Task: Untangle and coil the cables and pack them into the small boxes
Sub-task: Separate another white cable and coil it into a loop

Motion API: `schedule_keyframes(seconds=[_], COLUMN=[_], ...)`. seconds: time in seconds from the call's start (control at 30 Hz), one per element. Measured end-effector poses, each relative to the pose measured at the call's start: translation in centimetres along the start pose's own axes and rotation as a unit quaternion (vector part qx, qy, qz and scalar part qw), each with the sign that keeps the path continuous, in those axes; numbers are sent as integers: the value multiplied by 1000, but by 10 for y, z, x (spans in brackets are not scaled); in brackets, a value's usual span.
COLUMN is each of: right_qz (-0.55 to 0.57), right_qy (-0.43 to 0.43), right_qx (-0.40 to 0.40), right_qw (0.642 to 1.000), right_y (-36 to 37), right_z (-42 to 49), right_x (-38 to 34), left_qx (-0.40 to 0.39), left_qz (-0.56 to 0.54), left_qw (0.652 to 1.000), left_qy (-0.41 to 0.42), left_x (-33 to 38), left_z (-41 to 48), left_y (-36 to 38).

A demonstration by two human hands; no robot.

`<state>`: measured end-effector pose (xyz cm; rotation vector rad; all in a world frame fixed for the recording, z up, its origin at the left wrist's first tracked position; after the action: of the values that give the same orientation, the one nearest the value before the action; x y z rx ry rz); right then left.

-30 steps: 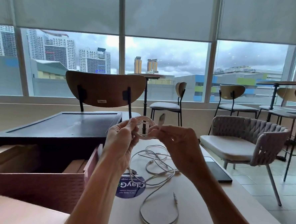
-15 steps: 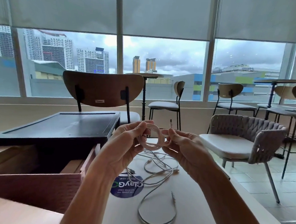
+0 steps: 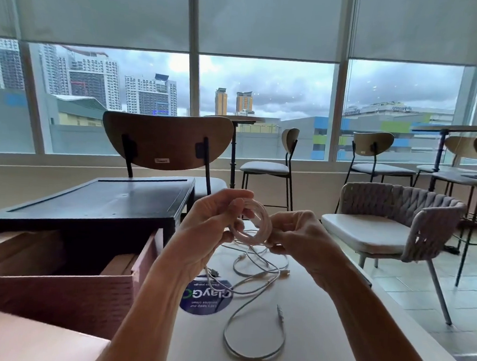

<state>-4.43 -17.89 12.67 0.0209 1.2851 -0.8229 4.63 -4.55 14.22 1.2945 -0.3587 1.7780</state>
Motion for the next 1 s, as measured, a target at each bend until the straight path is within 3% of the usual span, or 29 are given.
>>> schedule_keyframes(seconds=[0.2, 0.4, 0.57, 0.73, 1.0], right_qz=[22, 30, 53, -13, 64], right_qy=[-24, 7, 25, 28, 71], right_qx=[-35, -53, -125, -89, -113], right_qw=[999, 998, 990, 996, 989], right_y=[3, 1, 0, -4, -6], right_z=[0, 0, -7, -6, -6], right_x=[-5, -5, -6, -9, 1], left_qx=[67, 85, 61, 33, 6], left_qz=[103, 102, 133, 183, 270], left_qw=[990, 989, 988, 981, 961], left_qy=[66, 63, 56, 54, 57], left_x=[1, -4, -1, -6, -6], left_z=[7, 8, 8, 11, 13], left_y=[-10, -17, -20, -19, -12])
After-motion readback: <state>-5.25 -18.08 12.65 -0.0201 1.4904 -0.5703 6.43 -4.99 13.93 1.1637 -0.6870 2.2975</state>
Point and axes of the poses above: each hand's wrist, its own z-axis towards the middle knuckle, its own y-axis out of the palm, x = y × z, the point moved 6 cm from there along z, towards the middle knuckle, and after that the axes turned 14 degrees about -z, right-handed, at the moved point
